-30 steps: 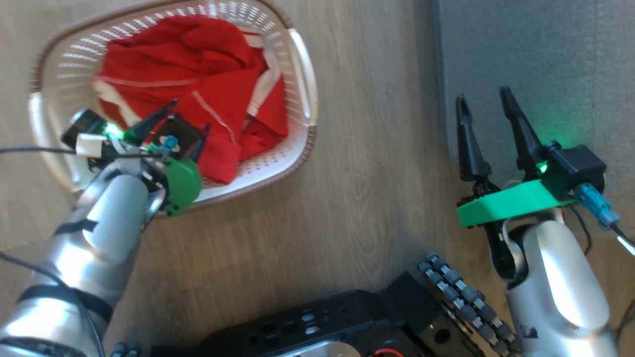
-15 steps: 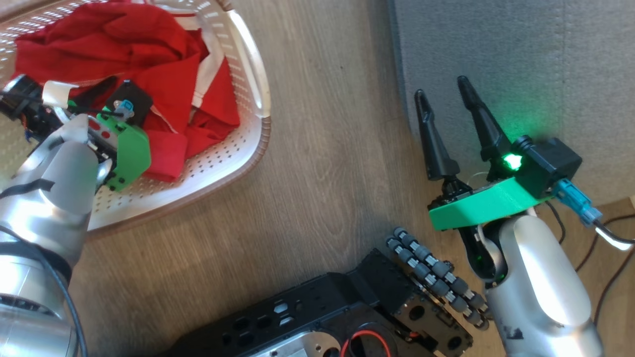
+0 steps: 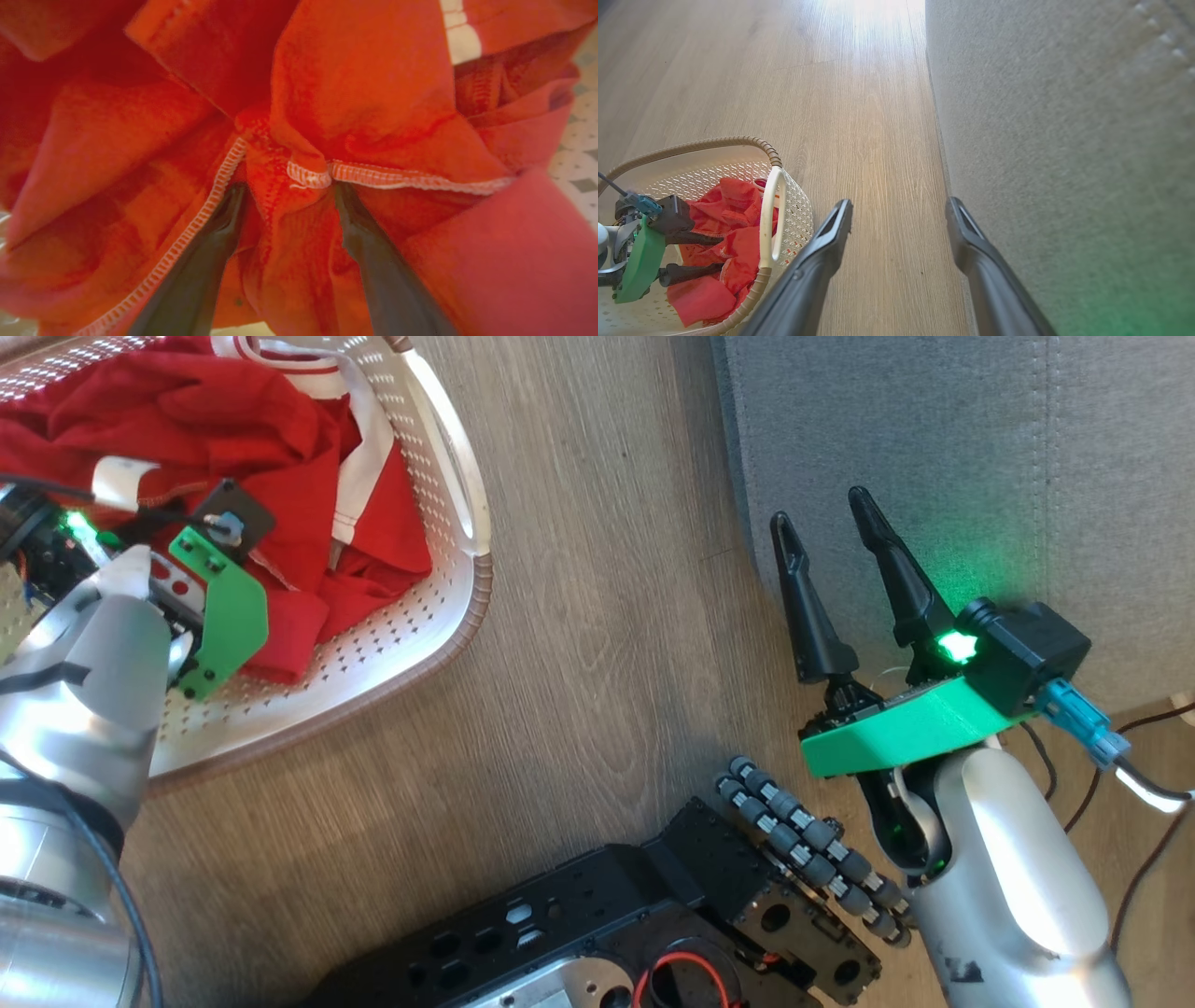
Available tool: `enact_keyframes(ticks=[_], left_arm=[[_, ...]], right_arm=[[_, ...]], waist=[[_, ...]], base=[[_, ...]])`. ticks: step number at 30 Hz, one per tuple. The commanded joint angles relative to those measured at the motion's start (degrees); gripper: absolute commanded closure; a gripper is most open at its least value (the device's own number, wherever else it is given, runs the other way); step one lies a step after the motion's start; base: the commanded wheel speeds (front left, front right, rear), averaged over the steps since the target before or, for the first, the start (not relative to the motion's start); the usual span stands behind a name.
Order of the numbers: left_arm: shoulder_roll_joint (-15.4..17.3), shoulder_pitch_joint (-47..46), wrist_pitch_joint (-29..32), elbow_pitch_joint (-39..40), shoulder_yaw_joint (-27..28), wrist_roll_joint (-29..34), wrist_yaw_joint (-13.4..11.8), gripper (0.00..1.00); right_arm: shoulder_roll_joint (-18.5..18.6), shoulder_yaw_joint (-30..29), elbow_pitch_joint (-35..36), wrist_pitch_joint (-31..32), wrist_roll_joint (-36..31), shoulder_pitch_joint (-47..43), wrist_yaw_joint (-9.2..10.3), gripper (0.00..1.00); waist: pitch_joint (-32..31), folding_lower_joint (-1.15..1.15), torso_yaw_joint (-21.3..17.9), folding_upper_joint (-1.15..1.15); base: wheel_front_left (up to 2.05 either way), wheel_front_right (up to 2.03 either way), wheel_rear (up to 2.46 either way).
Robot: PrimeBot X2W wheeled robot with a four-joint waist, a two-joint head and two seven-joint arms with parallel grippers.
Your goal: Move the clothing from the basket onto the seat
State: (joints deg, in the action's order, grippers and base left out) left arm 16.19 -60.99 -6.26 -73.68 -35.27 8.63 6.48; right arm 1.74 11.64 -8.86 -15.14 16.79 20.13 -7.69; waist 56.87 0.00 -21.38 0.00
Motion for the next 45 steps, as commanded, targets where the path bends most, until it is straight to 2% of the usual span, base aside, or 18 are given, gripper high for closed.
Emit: enact_keyframes(ticks=[1, 11, 12, 14, 15, 18, 30, 34, 45], left_arm=[[1.26, 0.56, 0.62, -0.08, 1.02, -0.63, 0.23, 0.00], [0.84, -1.19, 2.00, -0.22, 1.25, -2.69, 0.12, 0.00], [0.76, -1.25, 2.20, -0.23, 1.35, -2.99, 0.14, 0.04], [0.63, -1.36, 2.43, -0.24, 1.54, -3.57, 0.18, 0.91], [0.56, -1.40, 2.43, -0.24, 1.84, -4.08, 0.21, 1.00], [0.24, -1.46, 2.13, -0.25, 3.80, -6.56, -0.22, 1.00], [0.21, -0.61, 1.04, -0.27, 3.82, -8.43, -0.67, 1.00], [0.21, -0.46, -1.05, -0.27, 3.65, -8.84, -1.19, 1.00], [-3.59, 5.11, -6.92, -0.27, 4.41, -11.87, -3.16, 1.00]], right_arm=[[1.14, -1.13, -0.70, 0.15, 0.75, -5.08, 0.20, 0.00], [1.14, -1.66, 0.77, 0.15, 0.37, -4.89, 0.20, 0.00], [1.14, -1.53, 0.76, 0.15, 0.15, -4.92, 0.20, 0.00], [1.14, -1.45, 0.85, 0.15, -0.07, -5.02, 0.20, 0.00], [1.14, -1.43, 0.88, 0.15, -0.11, -5.05, 0.20, 0.00], [1.14, -1.59, 1.00, 0.15, -0.32, -4.94, 0.20, 0.00], [1.14, -0.93, 0.67, 0.15, -0.65, -2.53, 0.20, 0.00], [1.14, -0.16, 0.33, 0.15, -1.25, -0.95, 0.20, 0.00], [1.14, -1.54, -2.37, 0.15, -4.54, -0.17, 0.20, 0.00]], waist=[[0.07, 0.00, 0.07, 0.00], [0.63, 0.00, 0.88, 0.00], [0.67, 0.00, 0.97, 0.00], [0.72, 0.00, 1.10, 0.00], [0.76, 0.00, 1.15, 0.00], [0.90, 0.00, 1.29, 0.00], [-0.08, 0.00, 1.63, 0.00], [-1.22, 0.00, 1.61, 0.00], [-12.52, 0.00, 5.43, 0.00]], base=[[0.00, 0.00, 0.00], [0.00, 0.00, 0.00], [0.00, 0.00, 0.00], [0.00, 0.00, 0.00], [0.00, 0.00, 0.00], [0.00, 0.00, 0.00], [0.00, 0.00, 0.00], [0.00, 0.00, 0.00], [0.00, 0.00, 0.00]])
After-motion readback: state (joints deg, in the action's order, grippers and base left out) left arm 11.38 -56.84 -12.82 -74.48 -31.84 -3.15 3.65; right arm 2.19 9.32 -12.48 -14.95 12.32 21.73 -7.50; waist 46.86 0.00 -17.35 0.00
